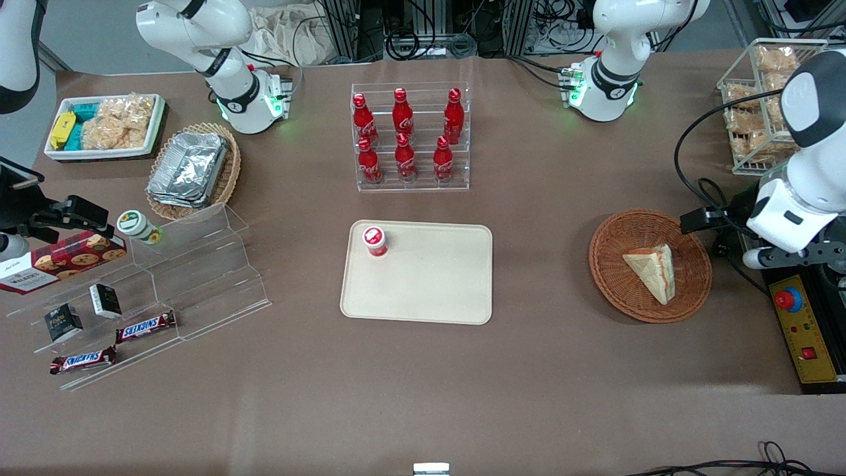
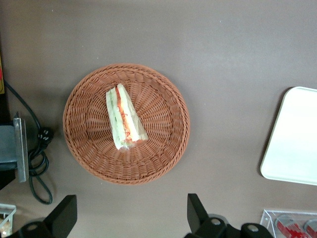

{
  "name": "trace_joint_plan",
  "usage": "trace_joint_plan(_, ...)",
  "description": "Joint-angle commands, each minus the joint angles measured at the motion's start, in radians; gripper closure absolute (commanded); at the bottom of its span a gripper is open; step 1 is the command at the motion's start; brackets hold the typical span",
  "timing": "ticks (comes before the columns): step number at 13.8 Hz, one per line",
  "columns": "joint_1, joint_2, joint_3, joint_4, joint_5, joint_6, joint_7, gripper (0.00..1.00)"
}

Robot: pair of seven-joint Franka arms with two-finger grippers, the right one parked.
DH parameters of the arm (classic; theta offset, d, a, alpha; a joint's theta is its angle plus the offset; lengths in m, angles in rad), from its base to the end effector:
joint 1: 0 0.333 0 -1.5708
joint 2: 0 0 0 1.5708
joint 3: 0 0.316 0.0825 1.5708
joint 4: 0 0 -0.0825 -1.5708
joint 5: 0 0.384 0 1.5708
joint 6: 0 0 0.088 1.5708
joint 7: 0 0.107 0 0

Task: Place sandwich from basket to tray
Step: 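Lower the open left gripper onto the wrapped sandwich in the wicker basket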

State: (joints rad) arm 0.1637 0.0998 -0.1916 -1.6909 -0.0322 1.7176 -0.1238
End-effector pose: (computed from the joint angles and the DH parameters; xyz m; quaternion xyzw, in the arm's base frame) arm 0.5857 -0.0152 0.5239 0.9977 0.0509 -0.0375 0.0226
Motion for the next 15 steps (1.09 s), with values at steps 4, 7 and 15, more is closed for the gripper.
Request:
trace_joint_plan(4,0.005,0.064,-0.002,0.076,0.001,-0.053,0.010,0.00)
trace_joint_plan(7,0.005,0.068,0.000,-0.046,0.005,0.079,-0.104,0.00)
trace_joint_plan(15,0.019,0.073,0.009,-0.536,0.003,0.778,-0.244,0.00)
